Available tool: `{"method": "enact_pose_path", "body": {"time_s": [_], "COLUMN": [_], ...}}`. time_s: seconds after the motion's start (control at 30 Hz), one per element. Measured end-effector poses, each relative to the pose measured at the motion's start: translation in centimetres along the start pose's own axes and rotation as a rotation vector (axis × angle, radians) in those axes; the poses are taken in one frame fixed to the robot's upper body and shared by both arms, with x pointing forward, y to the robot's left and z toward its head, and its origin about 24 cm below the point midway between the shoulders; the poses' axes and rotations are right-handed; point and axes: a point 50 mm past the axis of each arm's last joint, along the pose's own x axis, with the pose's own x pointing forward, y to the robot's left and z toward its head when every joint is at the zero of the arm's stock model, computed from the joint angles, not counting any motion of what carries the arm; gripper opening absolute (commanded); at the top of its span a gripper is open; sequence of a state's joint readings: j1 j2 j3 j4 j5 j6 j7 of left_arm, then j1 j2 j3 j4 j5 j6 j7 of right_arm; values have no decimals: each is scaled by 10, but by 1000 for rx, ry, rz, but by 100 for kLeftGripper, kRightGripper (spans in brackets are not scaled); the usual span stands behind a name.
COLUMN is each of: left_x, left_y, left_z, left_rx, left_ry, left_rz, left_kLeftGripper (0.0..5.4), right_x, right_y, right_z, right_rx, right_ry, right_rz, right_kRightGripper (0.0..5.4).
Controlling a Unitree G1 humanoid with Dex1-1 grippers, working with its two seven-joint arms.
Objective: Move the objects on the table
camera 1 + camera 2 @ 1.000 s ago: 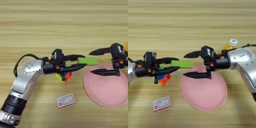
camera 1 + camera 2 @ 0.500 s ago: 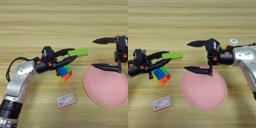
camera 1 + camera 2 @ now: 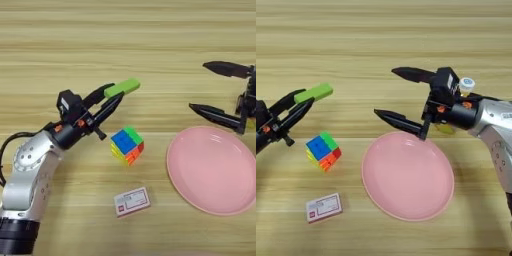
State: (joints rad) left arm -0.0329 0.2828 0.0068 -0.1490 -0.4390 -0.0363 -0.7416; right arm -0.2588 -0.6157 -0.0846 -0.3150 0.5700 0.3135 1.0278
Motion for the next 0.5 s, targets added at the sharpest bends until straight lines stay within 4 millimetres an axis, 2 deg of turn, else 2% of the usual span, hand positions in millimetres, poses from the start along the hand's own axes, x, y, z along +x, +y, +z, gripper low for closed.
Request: {"method": "enact_pose_path", "body": {"time_s": [0.1, 0.23, 0.5], "left_x": [-2, -5, -9], "left_y": [2, 7, 11], "left_z": [-5, -21, -48], "left_rx": [-4, -29, -70], "left_ry": [23, 89, 216], "left_rz": [51, 159, 239], "left_kLeftGripper": [135, 135, 135], "right_x": [0, 0, 0], "right_y": [-1, 1, 1], "right_z": [0, 0, 0], "right_rx": [3, 1, -1], "right_ry": [-11, -19, -26], "right_rz": [-15, -17, -24], "right_kRightGripper": [540, 540, 540]}}
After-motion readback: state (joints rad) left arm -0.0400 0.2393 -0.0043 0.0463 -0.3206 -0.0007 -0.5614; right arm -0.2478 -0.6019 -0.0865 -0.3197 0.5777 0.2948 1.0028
